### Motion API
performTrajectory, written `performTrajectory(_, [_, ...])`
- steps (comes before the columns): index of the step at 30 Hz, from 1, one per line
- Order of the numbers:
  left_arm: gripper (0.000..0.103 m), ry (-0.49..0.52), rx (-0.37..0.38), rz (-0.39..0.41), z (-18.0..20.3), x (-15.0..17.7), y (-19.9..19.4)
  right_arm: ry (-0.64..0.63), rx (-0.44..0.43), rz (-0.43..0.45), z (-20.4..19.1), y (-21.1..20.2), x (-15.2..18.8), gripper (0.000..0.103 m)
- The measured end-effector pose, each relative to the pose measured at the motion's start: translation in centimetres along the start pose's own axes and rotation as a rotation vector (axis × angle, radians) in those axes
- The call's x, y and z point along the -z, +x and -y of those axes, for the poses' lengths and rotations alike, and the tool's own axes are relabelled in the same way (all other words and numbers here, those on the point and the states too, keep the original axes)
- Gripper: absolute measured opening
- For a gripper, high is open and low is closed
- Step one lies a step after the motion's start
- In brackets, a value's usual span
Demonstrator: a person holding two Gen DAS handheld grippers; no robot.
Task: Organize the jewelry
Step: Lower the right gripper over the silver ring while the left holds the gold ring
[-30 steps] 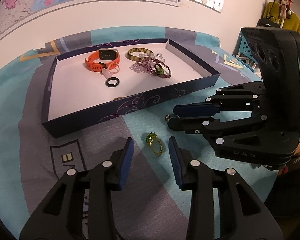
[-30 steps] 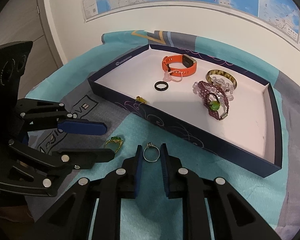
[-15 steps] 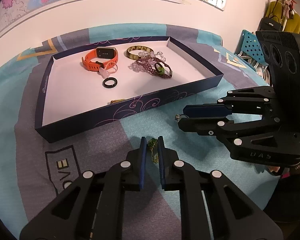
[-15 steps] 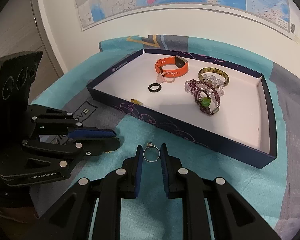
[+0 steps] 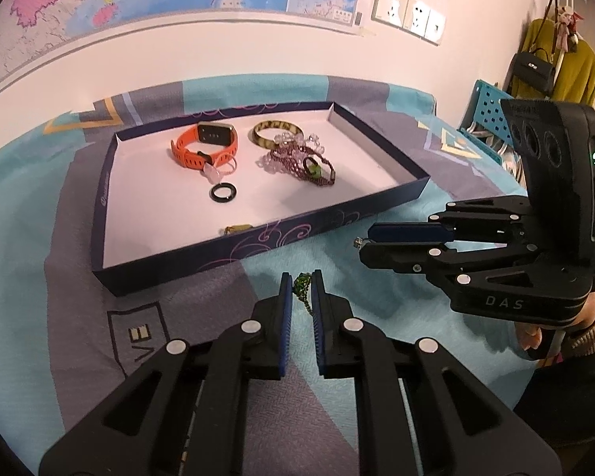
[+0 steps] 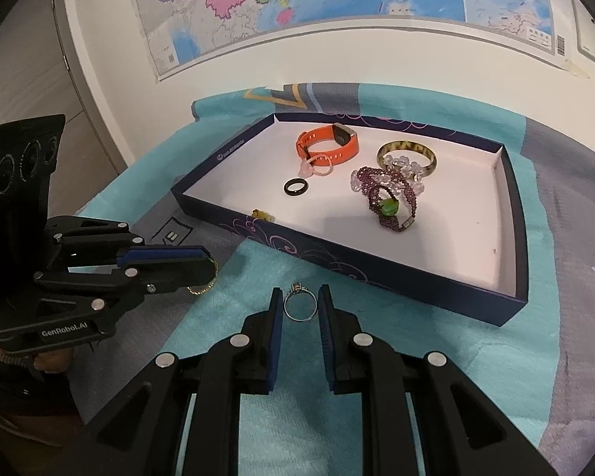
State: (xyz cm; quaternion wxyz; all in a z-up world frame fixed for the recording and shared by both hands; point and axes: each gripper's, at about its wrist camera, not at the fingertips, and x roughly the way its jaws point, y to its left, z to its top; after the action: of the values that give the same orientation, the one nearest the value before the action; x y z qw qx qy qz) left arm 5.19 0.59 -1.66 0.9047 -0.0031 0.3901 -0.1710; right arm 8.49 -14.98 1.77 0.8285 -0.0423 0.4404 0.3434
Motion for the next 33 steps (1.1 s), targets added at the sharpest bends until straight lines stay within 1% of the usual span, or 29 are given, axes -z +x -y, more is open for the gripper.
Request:
performTrajectory(16, [0.01, -0.031, -0.008, 0.046, -0.3, -0.9, -1.1, 0.008, 0.004, 0.042, 0.1, -1.0, -0.6, 0.016])
performTrajectory(33, [0.01, -0.029, -0.01, 0.077, 0.0, -2.0, -1.6, 0.01, 0.008, 0.064, 0.3, -1.6, -1.4, 0.016])
